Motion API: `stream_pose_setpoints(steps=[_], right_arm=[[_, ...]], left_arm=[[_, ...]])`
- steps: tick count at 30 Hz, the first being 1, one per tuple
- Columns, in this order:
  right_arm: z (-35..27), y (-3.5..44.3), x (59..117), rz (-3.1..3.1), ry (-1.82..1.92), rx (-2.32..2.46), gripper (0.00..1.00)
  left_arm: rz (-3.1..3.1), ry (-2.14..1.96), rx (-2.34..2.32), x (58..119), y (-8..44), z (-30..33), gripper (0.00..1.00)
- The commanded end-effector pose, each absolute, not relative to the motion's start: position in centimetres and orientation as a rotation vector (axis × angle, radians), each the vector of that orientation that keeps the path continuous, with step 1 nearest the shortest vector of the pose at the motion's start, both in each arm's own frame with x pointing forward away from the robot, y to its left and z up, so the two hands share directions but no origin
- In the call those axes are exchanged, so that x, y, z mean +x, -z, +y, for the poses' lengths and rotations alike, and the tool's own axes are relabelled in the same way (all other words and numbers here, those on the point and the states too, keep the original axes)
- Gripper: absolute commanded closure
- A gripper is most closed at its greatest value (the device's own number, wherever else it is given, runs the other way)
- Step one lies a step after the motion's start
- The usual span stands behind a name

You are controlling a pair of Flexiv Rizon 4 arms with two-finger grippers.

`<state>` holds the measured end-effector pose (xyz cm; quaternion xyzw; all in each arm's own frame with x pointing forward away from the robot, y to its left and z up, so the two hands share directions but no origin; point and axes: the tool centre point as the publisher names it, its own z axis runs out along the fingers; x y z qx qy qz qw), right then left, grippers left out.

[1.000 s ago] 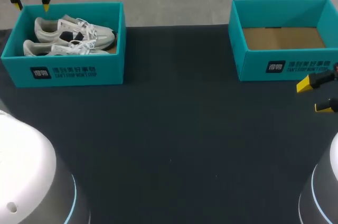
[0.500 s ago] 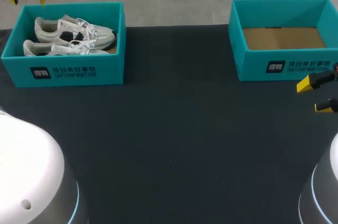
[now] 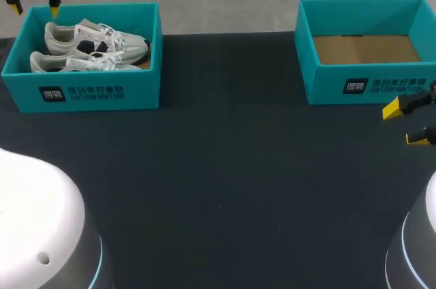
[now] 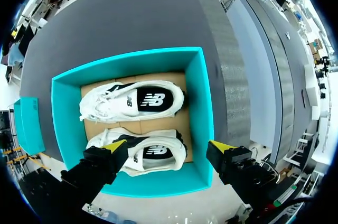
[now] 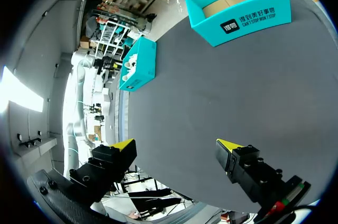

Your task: Take the shoe out of the shoebox, open the shoe tongue, remove and reinsert the insole, then place the shoe into the shoebox

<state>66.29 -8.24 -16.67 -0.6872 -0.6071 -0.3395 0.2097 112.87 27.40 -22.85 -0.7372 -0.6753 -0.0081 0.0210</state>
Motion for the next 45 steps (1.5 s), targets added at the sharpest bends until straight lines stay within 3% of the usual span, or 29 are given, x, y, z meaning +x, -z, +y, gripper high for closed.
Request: stream_pose_setpoints(steps=[1, 12, 13, 14, 16, 18, 22, 24, 29, 33, 38, 45], right_arm=[[-8.3, 16.6, 65.3, -1.68, 0.988, -1.943, 0.0], [-8.3, 16.6, 65.3, -1.68, 0.988, -1.943, 0.0], [-8.3, 16.6, 65.3, -1.68, 0.988, -1.943, 0.0], [-8.3, 16.6, 65.3, -1.68, 0.988, -1.943, 0.0], [-8.3, 16.6, 65.3, -1.68, 0.988, -1.943, 0.0], [-8.3, 16.6, 65.3, -1.68, 0.988, -1.943, 0.0], [-8.3, 16.6, 65.3, -1.68, 0.988, -1.943, 0.0], [-8.3, 16.6, 65.3, -1.68, 0.988, -1.943, 0.0], [-8.3, 16.6, 65.3, -1.68, 0.988, -1.943, 0.0], [-8.3, 16.6, 65.3, -1.68, 0.988, -1.943, 0.0], [-8.3, 16.6, 65.3, -1.68, 0.988, -1.943, 0.0], [-8.3, 16.6, 65.3, -1.68, 0.988, -1.943, 0.0]], left_arm=[[-2.143, 0.128, -2.339, 108.1, 23.1, 28.0, 0.0], [-2.124, 0.096, -2.331, 105.2, 24.8, 27.9, 0.0], [-2.125, 0.097, -2.321, 105.2, 25.0, 27.9, 0.07], [-2.123, 0.092, -2.32, 105.2, 25.1, 27.9, 0.22], [-2.131, 0.081, -2.315, 105.3, 25.4, 28.0, 0.36], [-2.14, 0.072, -2.317, 105.2, 25.5, 28.1, 0.42], [-2.137, 0.045, -2.333, 105.4, 26.0, 28.5, 0.37], [-2.143, 0.037, -2.321, 105.5, 26.4, 28.7, 0.29], [-2.141, 0.019, -2.285, 105.9, 27.3, 29.2, 0.2], [-2.137, -0.001, -2.284, 106.2, 28.5, 29.5, 0.18], [-2.134, -0.032, -2.291, 106.7, 29.9, 29.8, 0.3], [-2.125, -0.056, -2.314, 107.4, 31.5, 30.1, 0.33]])
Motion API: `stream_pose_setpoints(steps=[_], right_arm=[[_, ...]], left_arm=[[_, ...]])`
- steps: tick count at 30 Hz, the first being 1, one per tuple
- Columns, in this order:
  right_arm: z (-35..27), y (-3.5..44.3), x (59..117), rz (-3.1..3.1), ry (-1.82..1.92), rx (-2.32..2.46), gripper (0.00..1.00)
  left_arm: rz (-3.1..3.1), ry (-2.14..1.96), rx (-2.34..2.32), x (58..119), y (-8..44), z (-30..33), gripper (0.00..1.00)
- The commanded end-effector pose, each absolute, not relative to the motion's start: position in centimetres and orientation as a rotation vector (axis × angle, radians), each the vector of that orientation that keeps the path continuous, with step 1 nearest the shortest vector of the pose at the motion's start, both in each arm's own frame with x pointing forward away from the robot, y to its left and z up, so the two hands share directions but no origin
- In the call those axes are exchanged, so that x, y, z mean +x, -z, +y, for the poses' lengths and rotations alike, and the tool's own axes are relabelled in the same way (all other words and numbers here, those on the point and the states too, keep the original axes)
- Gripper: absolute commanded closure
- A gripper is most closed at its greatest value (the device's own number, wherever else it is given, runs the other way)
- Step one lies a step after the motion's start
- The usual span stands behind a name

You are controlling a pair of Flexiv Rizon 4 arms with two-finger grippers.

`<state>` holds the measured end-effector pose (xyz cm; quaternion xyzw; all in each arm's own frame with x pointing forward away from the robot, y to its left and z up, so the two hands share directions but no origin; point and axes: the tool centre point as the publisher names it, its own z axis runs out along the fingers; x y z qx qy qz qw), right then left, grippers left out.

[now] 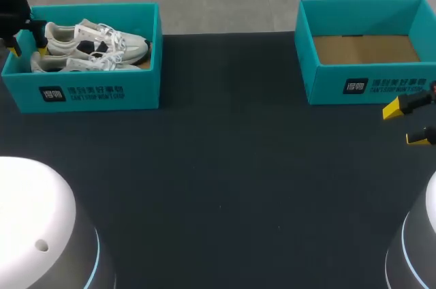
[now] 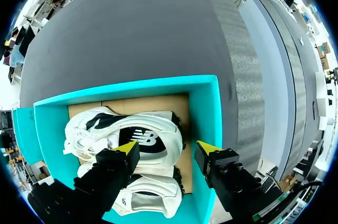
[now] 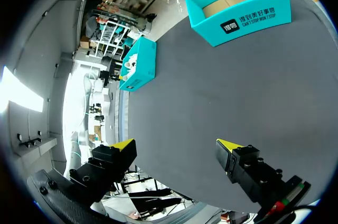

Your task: Take the shoe out of the shoebox, open the shoe tongue, remove and reinsert the insole, then place the shoe into the shoebox

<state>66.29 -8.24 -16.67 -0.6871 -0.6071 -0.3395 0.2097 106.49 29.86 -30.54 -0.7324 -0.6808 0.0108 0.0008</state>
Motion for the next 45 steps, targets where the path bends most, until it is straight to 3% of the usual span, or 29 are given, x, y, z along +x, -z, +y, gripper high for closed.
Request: stream_pose_setpoints(steps=[1, 3, 5, 14, 36, 42, 45], right_arm=[[-8.3, 16.6, 65.3, -1.68, 0.988, -1.943, 0.0], [-8.3, 16.6, 65.3, -1.68, 0.988, -1.943, 0.0], [-8.3, 16.6, 65.3, -1.68, 0.988, -1.943, 0.0], [-8.3, 16.6, 65.3, -1.68, 0.988, -1.943, 0.0], [-8.3, 16.6, 65.3, -1.68, 0.988, -1.943, 0.0], [-8.3, 16.6, 65.3, -1.68, 0.988, -1.943, 0.0], [-8.3, 16.6, 65.3, -1.68, 0.988, -1.943, 0.0]], left_arm=[[-2.121, -0.054, -2.315, 107.5, 31.8, 30.0, 0.33], [-2.112, -0.053, -2.321, 107.7, 32.1, 30.0, 0.33], [-2.111, -0.046, -2.315, 107.9, 32.4, 29.9, 0.4], [-2.099, -0.031, -2.322, 107.8, 33.7, 29.7, 0.34], [-2.075, -0.041, -2.325, 107.9, 37.2, 29.4, 0.44], [-2.088, -0.05, -2.317, 107.8, 37.2, 29.8, 0.4], [-2.085, -0.044, -2.311, 107.6, 37.2, 29.9, 0.29]])
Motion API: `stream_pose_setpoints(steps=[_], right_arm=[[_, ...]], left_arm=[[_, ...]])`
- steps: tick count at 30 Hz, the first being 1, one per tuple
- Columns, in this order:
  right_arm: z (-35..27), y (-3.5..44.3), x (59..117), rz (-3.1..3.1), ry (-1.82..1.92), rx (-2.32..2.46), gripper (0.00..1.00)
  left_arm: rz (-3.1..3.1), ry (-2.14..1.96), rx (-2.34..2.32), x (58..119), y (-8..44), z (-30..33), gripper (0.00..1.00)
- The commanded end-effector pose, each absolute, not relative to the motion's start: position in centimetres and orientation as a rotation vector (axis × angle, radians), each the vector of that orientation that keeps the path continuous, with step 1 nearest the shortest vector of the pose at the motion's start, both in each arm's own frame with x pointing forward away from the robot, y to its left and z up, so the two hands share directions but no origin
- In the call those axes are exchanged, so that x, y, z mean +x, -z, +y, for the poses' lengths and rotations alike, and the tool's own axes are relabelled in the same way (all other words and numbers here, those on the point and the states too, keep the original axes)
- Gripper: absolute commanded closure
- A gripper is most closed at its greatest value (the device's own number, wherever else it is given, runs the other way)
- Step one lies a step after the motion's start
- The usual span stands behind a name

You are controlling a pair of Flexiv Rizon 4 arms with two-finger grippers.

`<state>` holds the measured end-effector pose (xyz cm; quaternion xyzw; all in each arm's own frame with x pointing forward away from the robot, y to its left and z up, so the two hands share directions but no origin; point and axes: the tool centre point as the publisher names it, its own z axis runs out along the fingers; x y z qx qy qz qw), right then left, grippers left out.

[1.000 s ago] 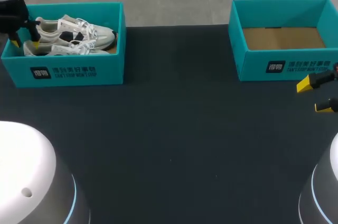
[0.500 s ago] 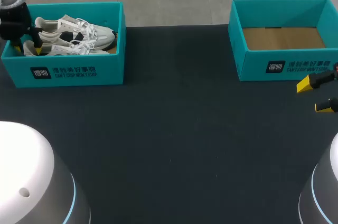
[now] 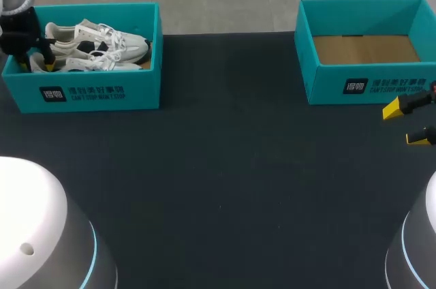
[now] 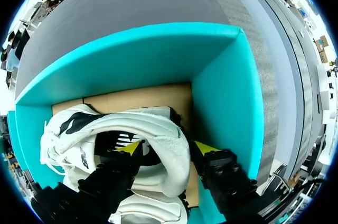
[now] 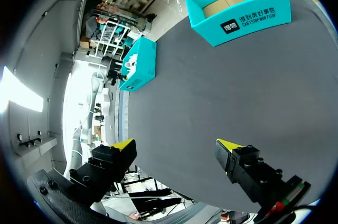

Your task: Take the shoe out of the shoebox, open the shoe tongue, remove and reinsert the insole, then place the shoe into the shoebox

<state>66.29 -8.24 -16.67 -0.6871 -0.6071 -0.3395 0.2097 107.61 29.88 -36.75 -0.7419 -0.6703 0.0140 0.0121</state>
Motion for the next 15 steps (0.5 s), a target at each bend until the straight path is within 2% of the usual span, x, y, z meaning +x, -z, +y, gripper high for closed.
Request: stream_pose_setpoints(steps=[1, 2, 5, 10, 15], right_arm=[[-8.25, 16.61, 65.28, -1.68, 0.988, -1.943, 0.0], [-8.25, 16.61, 65.28, -1.68, 0.988, -1.943, 0.0], [-8.25, 16.61, 65.28, -1.68, 0.988, -1.943, 0.0], [-8.25, 16.61, 65.28, -1.68, 0.988, -1.943, 0.0], [-8.25, 16.61, 65.28, -1.68, 0.988, -1.943, 0.0]], left_arm=[[-2.084, -0.041, -2.31, 107.55, 37.21, 29.92, 0.21], [-2.085, -0.04, -2.31, 107.43, 37.15, 29.97, 0.15], [-2.09, -0.038, -2.311, 107.28, 36.99, 30.09, 0.07], [-2.101, -0.035, -2.316, 107.21, 36.62, 30.22, 0.1], [-2.097, -0.034, -2.32, 107.32, 36.82, 30.11, 0.19]])
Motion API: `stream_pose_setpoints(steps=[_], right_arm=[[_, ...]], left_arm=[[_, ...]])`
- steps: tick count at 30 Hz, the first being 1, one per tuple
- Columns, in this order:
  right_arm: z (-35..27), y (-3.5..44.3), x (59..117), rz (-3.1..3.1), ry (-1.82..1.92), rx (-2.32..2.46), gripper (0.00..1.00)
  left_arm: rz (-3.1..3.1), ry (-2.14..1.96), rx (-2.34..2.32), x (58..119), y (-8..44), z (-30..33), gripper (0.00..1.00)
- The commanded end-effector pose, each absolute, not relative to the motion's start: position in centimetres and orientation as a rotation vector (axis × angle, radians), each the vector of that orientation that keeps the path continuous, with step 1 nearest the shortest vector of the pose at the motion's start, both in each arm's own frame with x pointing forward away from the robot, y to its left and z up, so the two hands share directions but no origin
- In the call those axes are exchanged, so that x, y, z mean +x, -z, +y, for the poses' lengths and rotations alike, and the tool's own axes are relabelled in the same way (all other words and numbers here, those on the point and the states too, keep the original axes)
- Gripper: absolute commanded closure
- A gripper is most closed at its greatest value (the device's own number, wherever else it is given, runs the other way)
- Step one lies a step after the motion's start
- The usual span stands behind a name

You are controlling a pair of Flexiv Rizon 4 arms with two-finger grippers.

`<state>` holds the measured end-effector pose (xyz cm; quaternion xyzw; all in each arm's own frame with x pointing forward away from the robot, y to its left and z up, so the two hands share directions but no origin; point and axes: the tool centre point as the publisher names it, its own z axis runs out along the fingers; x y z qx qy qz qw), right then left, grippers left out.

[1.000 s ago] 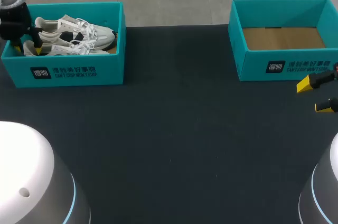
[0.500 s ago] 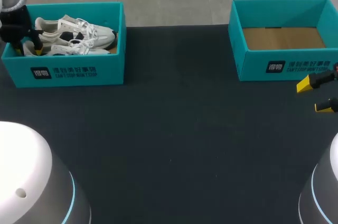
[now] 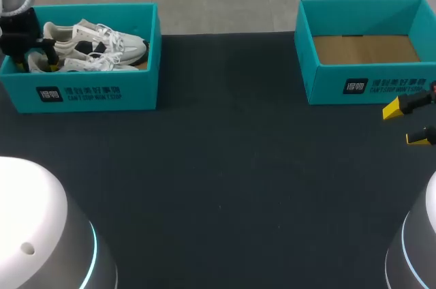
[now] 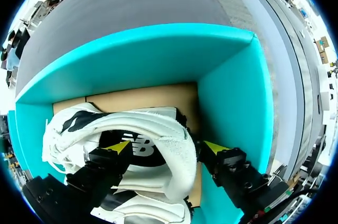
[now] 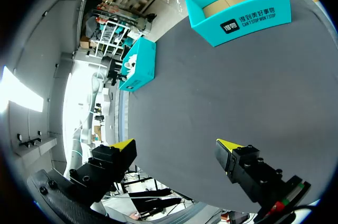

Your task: Take the shoe out of the shoebox, open the shoe tongue, remove and reinsert the insole, then place the shoe into the shoebox

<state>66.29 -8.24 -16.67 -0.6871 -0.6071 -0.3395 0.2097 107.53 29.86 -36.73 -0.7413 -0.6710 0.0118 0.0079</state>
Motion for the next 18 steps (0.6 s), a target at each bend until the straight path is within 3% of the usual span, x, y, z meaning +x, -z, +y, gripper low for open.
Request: stream_pose_setpoints(steps=[1, 5, 9, 14, 15, 18], right_arm=[[-8.25, 16.61, 65.28, -1.68, 0.988, -1.943, 0.0], [-8.25, 16.61, 65.28, -1.68, 0.988, -1.943, 0.0], [-8.25, 16.61, 65.28, -1.68, 0.988, -1.943, 0.0], [-8.25, 16.61, 65.28, -1.68, 0.988, -1.943, 0.0], [-8.25, 16.61, 65.28, -1.68, 0.988, -1.943, 0.0], [-8.25, 16.61, 65.28, -1.68, 0.988, -1.943, 0.0]], left_arm=[[-2.096, -0.036, -2.32, 107.34, 36.96, 30.04, 0.21], [-2.089, -0.051, -2.323, 107.4, 37.36, 29.64, 0.3], [-2.084, -0.058, -2.324, 107.51, 37.57, 29.45, 0.51], [-2.087, -0.064, -2.325, 107.69, 37.41, 29.47, 0.59], [-2.088, -0.062, -2.325, 107.7, 37.31, 29.52, 0.66], [-2.088, -0.059, -2.327, 107.7, 37.08, 29.64, 0.73]])
